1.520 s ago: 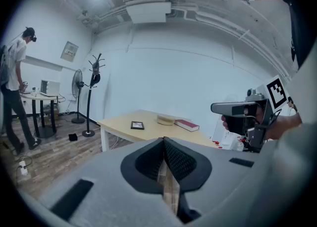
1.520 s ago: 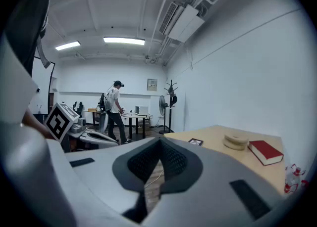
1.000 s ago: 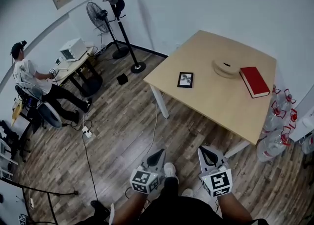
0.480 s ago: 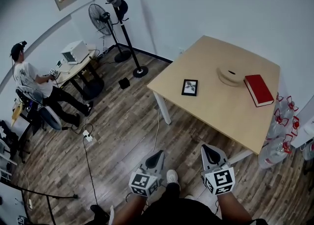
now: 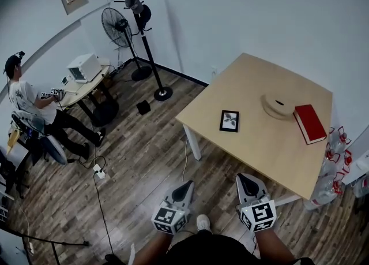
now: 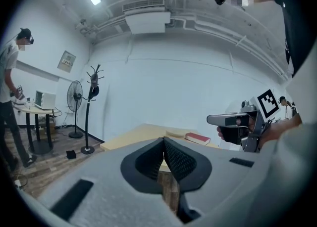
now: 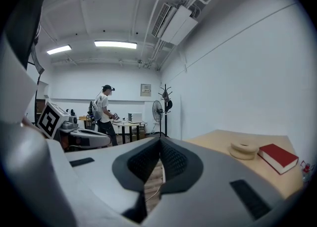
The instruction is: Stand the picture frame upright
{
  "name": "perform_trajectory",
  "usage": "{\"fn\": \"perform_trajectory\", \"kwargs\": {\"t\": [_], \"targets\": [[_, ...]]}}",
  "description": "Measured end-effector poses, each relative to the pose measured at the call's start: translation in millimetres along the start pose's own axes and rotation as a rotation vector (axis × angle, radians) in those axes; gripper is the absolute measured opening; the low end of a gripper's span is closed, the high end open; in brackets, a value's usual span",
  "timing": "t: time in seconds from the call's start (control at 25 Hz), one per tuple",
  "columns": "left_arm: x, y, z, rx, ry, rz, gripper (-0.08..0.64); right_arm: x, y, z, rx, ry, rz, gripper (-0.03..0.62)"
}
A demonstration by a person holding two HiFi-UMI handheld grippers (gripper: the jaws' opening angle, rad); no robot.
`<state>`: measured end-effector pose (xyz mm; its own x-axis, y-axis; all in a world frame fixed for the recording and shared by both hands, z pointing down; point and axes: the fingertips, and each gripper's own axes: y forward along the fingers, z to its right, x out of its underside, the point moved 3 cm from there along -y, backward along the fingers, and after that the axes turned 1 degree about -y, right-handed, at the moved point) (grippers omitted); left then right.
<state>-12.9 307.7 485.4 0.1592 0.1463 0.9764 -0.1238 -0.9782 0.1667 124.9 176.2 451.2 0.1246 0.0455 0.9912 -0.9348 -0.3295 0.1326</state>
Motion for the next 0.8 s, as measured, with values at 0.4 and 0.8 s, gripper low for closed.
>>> {"fn": "perform_trajectory", "kwargs": {"t": [0.4, 0.8], "targets": [[-19.0, 40.6, -44.1, 0.094, 0.006, 0.004, 0.005, -4.1, 68.2, -3.8, 0.033, -0.014, -0.054, 0.009], [-9.8, 65.3, -66.7, 0.110, -0.017, -0.040, 0.005, 0.3, 101.4, 16.8, 0.055, 0.016, -0.083, 0.009]]}}
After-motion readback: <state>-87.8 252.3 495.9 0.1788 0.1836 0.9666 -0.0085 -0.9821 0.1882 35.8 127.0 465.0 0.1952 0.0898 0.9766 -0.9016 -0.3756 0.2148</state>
